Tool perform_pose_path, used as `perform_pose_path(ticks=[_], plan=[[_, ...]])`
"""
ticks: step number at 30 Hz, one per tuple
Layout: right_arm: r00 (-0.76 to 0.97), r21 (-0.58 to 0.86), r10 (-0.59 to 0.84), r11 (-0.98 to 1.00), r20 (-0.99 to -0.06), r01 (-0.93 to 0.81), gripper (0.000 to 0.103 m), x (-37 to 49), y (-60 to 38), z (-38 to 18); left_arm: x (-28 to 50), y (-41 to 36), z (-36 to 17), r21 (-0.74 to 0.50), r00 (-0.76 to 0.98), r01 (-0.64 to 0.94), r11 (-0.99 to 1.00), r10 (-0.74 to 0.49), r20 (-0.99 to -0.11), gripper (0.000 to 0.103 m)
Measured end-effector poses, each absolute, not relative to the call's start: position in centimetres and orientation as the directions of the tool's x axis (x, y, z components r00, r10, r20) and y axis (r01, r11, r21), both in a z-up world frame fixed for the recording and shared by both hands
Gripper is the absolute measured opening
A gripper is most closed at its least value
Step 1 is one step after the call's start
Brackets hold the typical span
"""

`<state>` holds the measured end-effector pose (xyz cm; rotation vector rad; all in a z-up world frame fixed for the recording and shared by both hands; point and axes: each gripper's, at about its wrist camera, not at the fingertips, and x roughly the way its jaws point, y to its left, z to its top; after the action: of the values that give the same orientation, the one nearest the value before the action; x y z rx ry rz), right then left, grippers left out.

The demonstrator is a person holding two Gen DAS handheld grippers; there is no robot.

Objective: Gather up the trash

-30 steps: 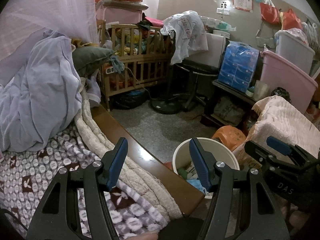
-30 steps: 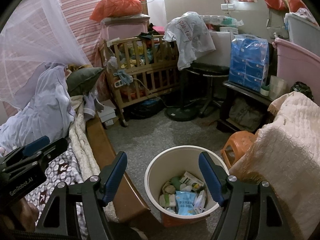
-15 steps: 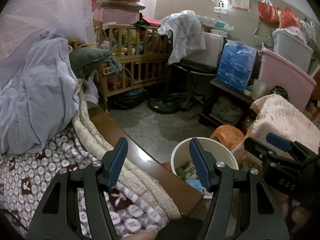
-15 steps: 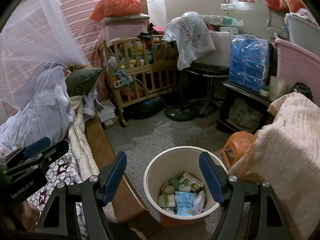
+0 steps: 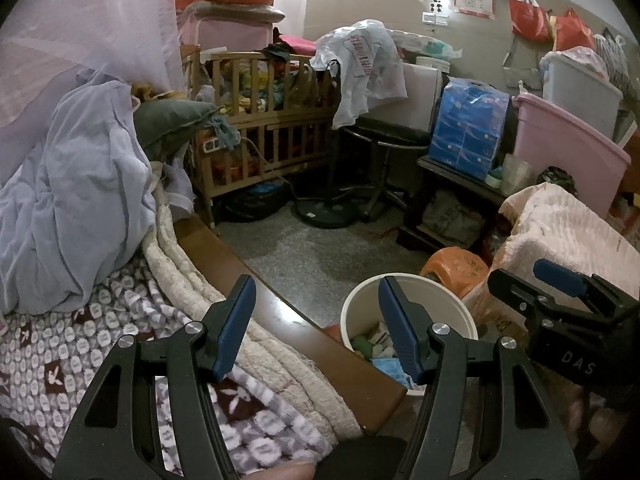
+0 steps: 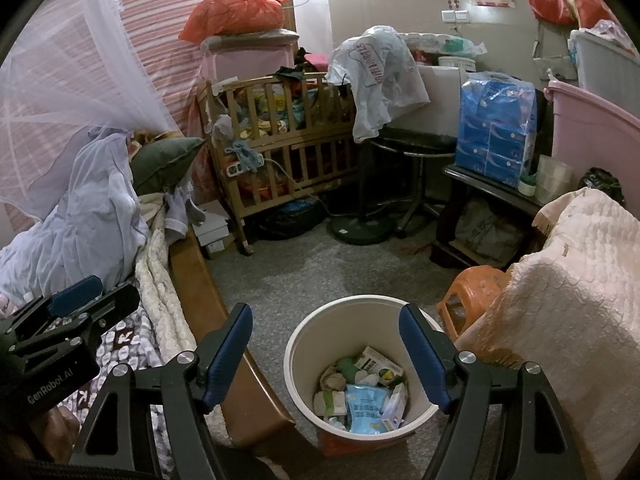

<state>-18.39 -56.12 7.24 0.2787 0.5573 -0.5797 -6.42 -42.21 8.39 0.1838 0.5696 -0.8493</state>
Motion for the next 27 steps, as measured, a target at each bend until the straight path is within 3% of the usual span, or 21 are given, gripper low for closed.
perform_pose_path(ticks=[27], plan=[[0.697, 0.095, -0.439, 0.806, -0.567, 0.585, 0.074, -18.72, -56.79, 7.33, -6.2, -41.86, 7.78, -0.097, 0.501, 0.751, 0.653, -0.658, -0.562, 0.063]])
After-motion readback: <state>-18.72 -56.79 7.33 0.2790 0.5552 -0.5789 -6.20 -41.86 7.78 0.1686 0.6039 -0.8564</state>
